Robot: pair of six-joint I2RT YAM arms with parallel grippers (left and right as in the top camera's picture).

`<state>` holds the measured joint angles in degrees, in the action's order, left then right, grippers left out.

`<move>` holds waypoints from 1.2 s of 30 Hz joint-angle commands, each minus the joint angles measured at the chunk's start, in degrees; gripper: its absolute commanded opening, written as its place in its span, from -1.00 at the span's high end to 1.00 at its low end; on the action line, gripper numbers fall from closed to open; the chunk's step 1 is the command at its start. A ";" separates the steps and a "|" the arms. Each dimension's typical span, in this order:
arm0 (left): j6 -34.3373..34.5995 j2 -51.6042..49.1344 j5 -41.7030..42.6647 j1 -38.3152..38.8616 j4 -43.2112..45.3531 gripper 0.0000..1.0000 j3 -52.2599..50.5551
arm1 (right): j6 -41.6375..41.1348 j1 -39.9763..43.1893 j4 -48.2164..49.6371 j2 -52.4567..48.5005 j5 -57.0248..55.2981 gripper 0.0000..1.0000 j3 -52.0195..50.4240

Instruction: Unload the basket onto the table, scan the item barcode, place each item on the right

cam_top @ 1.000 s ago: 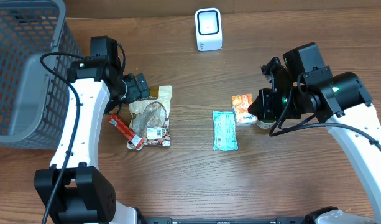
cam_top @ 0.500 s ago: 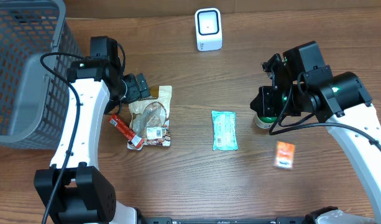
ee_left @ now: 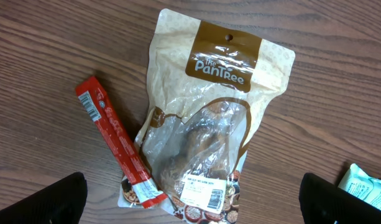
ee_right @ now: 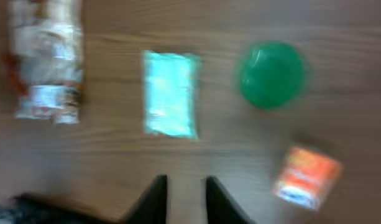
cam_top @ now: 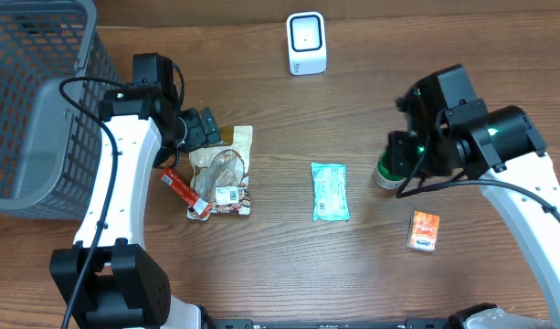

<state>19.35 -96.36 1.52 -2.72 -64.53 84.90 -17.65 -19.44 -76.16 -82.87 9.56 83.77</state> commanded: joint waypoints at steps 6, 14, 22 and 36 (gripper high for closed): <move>0.57 0.04 0.59 0.13 0.09 -1.00 0.22 | -15.50 5.49 -10.62 1.33 -23.87 0.00 -1.29; 0.57 0.04 0.59 0.13 0.09 -1.00 0.22 | -15.61 10.75 -6.36 1.31 -23.82 -0.01 -10.29; 0.57 0.04 0.57 0.13 0.09 -1.00 0.22 | -15.63 10.95 3.93 1.31 -18.86 0.14 -25.44; 0.57 0.04 0.59 0.13 0.09 -1.00 0.22 | -11.98 6.45 14.97 1.31 -8.94 0.46 -33.05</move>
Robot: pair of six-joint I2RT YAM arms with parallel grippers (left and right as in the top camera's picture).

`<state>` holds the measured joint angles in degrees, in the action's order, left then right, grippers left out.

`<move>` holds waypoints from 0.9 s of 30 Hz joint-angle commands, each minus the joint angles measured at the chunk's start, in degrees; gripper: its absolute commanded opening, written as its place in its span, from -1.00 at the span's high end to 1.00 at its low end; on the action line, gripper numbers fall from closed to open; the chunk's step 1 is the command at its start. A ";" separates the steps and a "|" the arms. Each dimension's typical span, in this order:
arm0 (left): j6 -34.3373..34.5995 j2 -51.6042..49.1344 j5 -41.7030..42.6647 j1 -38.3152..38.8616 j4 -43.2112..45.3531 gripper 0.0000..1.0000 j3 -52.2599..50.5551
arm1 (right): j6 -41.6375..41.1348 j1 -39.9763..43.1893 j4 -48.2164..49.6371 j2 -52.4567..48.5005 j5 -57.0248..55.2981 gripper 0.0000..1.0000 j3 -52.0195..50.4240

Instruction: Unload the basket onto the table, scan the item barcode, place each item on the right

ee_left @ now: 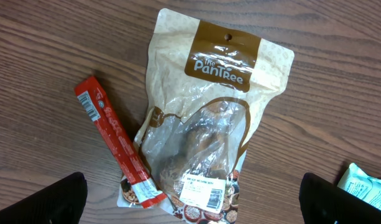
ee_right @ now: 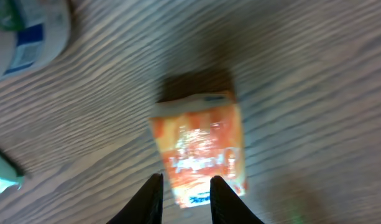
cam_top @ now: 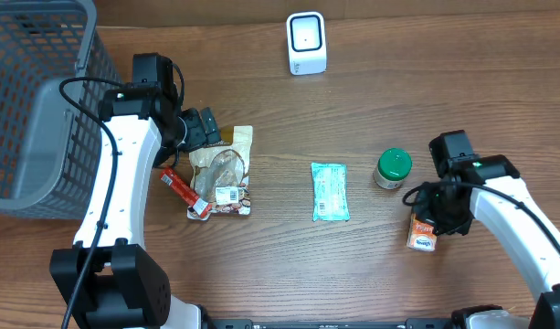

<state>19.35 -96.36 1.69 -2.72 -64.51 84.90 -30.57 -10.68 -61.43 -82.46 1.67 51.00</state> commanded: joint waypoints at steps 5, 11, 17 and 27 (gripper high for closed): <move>0.57 0.04 0.42 0.13 0.07 -0.99 0.22 | -0.04 -8.76 1.51 0.90 -6.88 0.40 -0.28; 0.57 0.04 0.39 0.13 0.07 -1.00 0.22 | -4.42 -14.53 0.96 -0.02 -15.17 0.39 -0.33; 0.57 0.04 0.42 0.13 0.07 -1.00 0.22 | -5.31 -14.67 1.81 -3.52 -15.19 0.40 -0.37; 0.57 0.04 0.39 0.13 0.07 -1.00 0.22 | -8.70 -14.71 2.89 -7.69 -15.21 0.39 -0.09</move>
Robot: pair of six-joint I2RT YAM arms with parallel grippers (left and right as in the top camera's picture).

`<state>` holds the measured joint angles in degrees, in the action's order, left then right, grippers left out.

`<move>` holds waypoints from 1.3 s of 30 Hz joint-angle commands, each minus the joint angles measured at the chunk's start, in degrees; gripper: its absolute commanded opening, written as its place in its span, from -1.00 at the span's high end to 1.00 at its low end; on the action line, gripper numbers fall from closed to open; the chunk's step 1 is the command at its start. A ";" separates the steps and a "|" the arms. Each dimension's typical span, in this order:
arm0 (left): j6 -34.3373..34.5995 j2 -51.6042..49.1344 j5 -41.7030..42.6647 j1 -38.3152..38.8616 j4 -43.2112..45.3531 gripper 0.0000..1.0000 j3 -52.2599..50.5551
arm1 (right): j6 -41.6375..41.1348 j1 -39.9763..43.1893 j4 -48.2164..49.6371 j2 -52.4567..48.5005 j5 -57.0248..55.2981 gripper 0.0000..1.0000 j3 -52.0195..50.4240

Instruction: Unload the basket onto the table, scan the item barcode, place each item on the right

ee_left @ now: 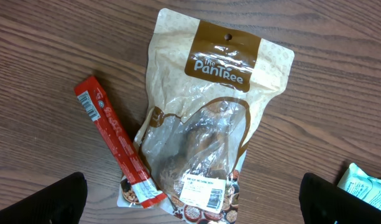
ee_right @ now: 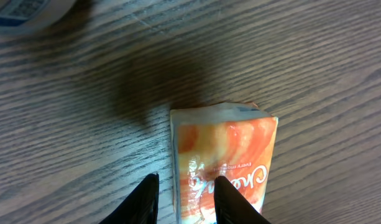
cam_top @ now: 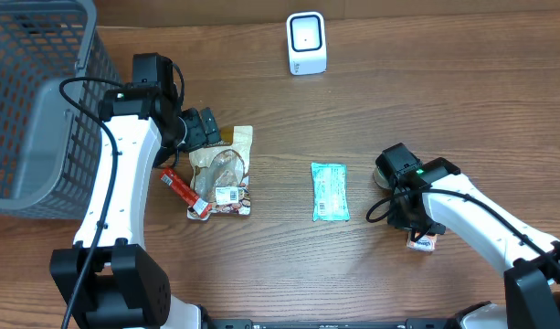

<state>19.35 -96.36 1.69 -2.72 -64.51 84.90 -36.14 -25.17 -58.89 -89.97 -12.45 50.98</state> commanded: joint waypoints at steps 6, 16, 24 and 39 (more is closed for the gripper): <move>0.57 0.04 0.42 0.13 0.07 -1.00 0.22 | -5.75 -0.22 0.52 -0.17 -1.05 0.46 -0.22; 0.57 0.04 0.39 0.11 0.07 -1.00 0.22 | -12.35 -0.22 1.70 -0.17 -1.03 0.38 -2.10; 0.57 0.04 0.42 0.13 0.07 -1.00 0.22 | -15.50 -0.22 5.81 -0.17 1.49 0.36 -5.40; 0.57 0.04 0.42 0.13 0.09 -0.99 0.22 | -7.82 -0.15 13.20 -0.15 6.95 0.39 -3.50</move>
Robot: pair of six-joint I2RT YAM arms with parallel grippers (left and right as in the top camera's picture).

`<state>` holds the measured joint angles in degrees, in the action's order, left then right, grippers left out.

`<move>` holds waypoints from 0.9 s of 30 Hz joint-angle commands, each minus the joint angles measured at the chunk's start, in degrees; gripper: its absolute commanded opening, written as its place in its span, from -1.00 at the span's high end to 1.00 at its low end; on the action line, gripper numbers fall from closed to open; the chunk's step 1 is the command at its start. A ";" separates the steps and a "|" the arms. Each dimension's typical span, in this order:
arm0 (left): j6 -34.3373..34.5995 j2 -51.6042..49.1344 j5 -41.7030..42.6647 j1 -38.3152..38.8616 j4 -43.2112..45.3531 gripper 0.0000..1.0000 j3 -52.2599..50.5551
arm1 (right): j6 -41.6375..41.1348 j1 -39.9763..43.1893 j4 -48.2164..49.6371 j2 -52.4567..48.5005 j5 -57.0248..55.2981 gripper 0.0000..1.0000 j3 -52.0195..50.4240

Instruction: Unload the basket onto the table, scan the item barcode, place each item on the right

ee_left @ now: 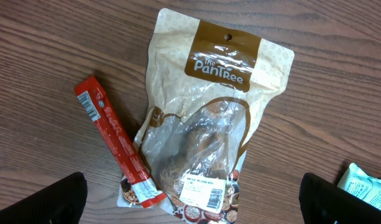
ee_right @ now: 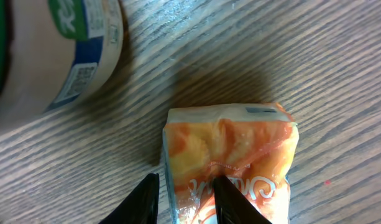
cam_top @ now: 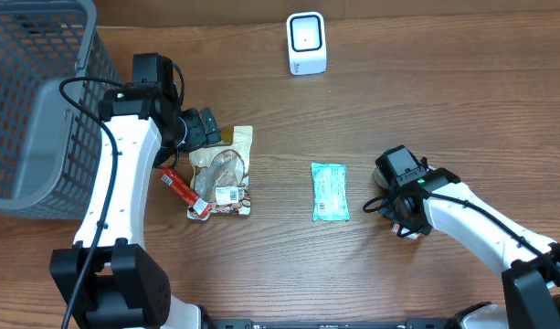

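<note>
An orange snack packet fills the right wrist view, creased where my right gripper pinches its left edge between narrow fingers. Overhead, that gripper covers the packet, close to the green-lidded jar. The white barcode scanner stands at the back centre of the table. My left gripper hangs open, fingers wide apart, above a tan Pantree pouch and a red stick pack, touching neither.
A grey mesh basket takes up the far left. A teal packet lies flat mid-table, between the pouch and the right arm. A corner of it shows in the left wrist view.
My right gripper shifted slightly toward the jar, and the orange packet's left edge now sits creased between its fingers. Overhead, the packet no longer shows beside the gripper. The left arm is unchanged.
My right gripper was high above the jar, the orange packet lying to the jar's right. Then it was down at the packet, then low over its left edge, and now it pinches that edge beside the jar. The left gripper stayed open over the pouch throughout.
</note>
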<state>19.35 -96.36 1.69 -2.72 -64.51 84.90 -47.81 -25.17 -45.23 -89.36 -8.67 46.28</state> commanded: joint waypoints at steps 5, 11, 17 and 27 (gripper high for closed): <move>0.57 0.04 0.42 0.13 0.09 -1.00 0.22 | 4.92 -0.17 -9.18 -0.76 0.13 0.37 9.01; 0.57 0.04 0.42 0.13 0.07 -1.00 0.22 | 7.82 -0.20 -13.07 -0.79 -1.97 0.36 12.81; 0.57 0.04 0.42 0.13 0.07 -1.00 0.22 | 7.13 -0.28 -12.11 -0.79 -1.77 0.42 10.01; 0.57 0.04 0.42 0.13 0.07 -1.00 0.22 | 4.61 -0.63 -8.81 -0.79 -1.79 0.44 5.16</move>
<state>19.35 -96.36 1.69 -2.72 -64.51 84.90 -42.46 -25.19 -54.98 -90.19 -9.45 52.51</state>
